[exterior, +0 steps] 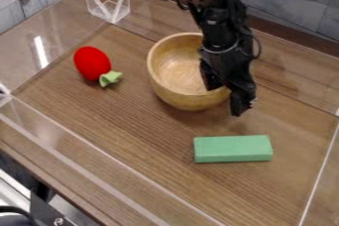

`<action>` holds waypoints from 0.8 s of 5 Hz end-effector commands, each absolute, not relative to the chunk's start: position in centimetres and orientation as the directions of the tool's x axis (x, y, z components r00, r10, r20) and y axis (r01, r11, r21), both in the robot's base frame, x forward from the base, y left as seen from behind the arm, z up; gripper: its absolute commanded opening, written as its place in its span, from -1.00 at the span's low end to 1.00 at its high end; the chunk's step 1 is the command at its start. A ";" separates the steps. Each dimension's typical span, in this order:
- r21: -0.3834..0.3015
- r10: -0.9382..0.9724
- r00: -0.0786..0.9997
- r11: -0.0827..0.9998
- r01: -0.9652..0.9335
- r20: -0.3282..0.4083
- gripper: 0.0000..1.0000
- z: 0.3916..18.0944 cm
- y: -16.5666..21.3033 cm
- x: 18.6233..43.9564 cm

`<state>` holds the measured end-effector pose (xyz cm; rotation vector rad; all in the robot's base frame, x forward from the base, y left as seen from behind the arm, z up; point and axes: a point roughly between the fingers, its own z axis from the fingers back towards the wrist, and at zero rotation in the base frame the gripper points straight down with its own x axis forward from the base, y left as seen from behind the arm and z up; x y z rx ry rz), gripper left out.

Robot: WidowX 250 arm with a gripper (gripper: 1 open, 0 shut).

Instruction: Remove the green stick from the brown bowl and put it on the table

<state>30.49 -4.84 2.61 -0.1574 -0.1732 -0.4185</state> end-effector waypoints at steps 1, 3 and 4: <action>-0.126 -0.369 0.905 0.908 0.399 0.209 1.00 2.4 -6.4 30.5; -0.139 -0.290 0.937 0.938 0.319 0.193 1.00 1.6 -6.9 31.0; -0.142 -0.287 0.940 0.939 0.314 0.185 1.00 1.3 -6.7 31.7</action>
